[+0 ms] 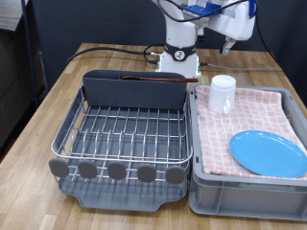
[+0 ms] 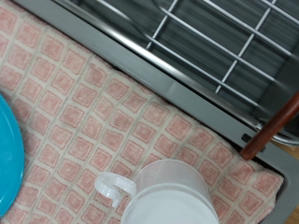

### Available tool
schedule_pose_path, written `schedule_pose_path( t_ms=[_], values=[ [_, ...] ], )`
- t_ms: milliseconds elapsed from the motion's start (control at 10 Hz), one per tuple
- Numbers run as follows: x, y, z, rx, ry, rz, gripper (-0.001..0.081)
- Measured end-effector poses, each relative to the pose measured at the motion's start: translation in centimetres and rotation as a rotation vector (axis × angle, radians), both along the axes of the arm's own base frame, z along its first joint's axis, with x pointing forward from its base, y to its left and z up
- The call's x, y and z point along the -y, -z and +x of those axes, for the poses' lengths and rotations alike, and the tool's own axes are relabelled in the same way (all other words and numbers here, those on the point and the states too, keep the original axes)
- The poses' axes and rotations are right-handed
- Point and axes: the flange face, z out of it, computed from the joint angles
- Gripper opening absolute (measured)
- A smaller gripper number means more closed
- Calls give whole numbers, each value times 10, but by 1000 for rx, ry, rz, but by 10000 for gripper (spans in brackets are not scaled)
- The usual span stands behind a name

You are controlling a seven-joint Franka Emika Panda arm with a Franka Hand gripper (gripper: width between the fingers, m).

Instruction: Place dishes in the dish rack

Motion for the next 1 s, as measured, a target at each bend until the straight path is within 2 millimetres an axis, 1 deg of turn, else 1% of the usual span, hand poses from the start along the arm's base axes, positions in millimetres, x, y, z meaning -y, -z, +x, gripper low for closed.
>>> schedule_pose_path(
  t_ms=[200, 400, 800, 1000],
  values=[
    [-6, -3, 13, 29, -103, 2, 802],
    [-17, -3, 33, 50, -158, 5, 802],
    [-35, 13, 66, 56, -193, 14, 802],
    [-48, 15, 84, 41, -214, 11, 802]
  ],
)
